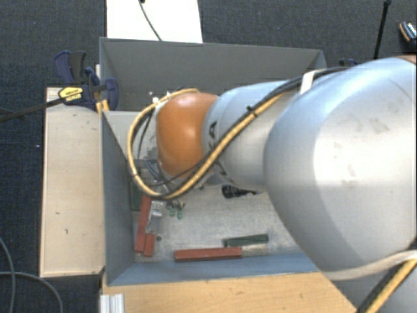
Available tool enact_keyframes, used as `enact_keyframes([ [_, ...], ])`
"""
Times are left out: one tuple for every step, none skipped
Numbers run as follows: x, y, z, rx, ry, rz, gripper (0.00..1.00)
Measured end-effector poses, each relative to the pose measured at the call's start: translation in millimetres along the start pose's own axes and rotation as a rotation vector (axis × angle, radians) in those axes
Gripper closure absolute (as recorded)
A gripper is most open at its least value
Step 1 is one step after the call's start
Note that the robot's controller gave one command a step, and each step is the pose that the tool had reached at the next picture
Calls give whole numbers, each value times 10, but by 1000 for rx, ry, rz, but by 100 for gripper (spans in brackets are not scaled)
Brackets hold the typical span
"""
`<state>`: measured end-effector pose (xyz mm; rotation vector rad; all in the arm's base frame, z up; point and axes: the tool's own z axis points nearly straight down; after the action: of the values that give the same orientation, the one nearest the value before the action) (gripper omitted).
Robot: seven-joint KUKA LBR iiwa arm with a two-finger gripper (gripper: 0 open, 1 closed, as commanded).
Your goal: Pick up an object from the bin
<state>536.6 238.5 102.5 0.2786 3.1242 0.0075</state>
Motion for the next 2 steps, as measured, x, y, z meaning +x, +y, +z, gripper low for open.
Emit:
enact_keyframes([
  [-73, -213, 324, 4, 6, -574, 0],
  [-422, -1270, 316, 7, 6, -391, 0],
])
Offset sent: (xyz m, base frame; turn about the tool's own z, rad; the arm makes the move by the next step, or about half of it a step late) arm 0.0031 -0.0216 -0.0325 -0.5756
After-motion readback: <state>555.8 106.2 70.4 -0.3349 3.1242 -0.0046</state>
